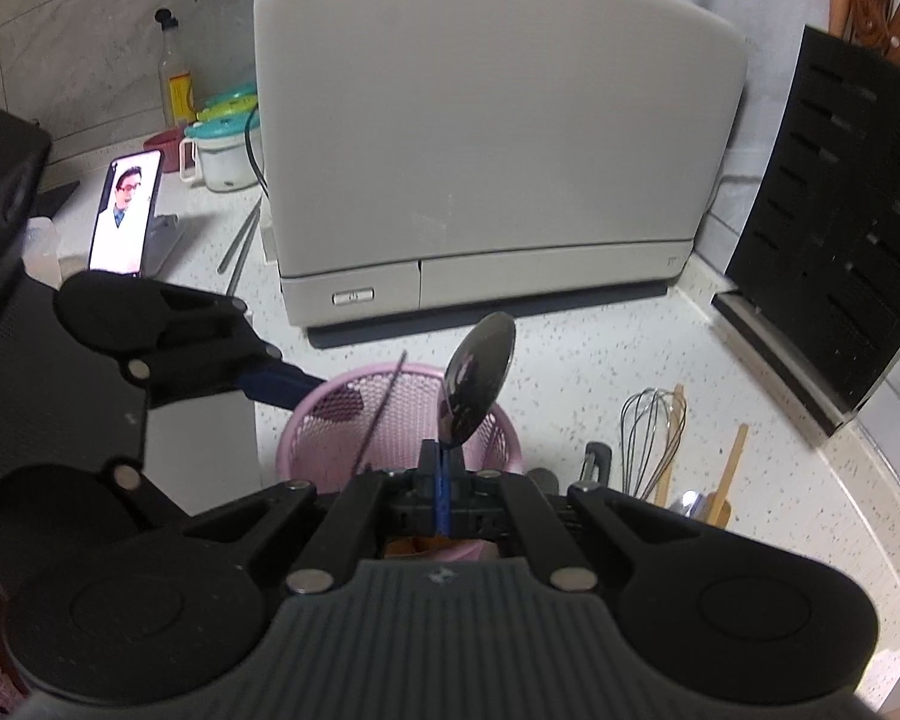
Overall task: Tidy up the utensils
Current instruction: 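Lift the spoon with the right gripper and lower it into the pink cup, then open the right gripper and withdraw it from the cup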
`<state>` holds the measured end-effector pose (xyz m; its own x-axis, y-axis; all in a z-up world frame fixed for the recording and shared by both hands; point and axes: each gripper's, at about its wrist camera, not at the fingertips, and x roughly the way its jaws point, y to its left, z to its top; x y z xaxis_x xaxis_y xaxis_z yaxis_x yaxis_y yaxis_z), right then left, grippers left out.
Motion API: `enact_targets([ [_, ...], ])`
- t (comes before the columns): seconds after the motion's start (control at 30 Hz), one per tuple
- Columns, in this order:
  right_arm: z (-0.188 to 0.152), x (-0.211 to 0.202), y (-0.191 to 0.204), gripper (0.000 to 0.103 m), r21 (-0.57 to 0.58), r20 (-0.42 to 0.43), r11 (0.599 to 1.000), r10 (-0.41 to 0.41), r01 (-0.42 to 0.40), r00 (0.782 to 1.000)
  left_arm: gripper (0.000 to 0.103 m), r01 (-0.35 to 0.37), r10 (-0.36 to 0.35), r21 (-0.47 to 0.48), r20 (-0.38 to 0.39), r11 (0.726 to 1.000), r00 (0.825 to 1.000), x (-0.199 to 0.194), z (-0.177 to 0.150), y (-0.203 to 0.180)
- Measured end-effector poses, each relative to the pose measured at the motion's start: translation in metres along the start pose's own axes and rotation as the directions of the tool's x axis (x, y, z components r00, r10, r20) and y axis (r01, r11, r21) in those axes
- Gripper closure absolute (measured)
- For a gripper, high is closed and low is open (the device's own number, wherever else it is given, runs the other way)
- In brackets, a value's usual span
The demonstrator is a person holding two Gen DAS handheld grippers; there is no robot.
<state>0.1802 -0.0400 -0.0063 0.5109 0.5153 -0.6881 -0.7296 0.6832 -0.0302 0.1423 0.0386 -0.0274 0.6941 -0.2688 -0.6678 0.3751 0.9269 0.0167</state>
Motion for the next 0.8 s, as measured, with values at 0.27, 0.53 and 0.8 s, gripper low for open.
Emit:
enact_targets([
  [0.27,-0.001,0.0,0.002,0.103,-0.005,-0.009,1.0,0.002,-0.002,1.0,0.012,0.0,0.0,0.0,-0.001,1.0,1.0,0.0,0.0,-0.001],
  [0.53,0.0,-0.006,-0.002,0.098,0.052,-0.027,0.999,0.013,-0.012,1.0,0.012,-0.001,0.001,0.002,-0.001,1.0,1.0,0.001,0.0,-0.001],
  [0.8,0.001,-0.031,-0.006,0.077,0.126,-0.005,0.992,0.027,-0.026,1.0,0.012,-0.001,0.001,0.001,-0.002,1.0,1.0,0.0,0.0,-0.001],
])
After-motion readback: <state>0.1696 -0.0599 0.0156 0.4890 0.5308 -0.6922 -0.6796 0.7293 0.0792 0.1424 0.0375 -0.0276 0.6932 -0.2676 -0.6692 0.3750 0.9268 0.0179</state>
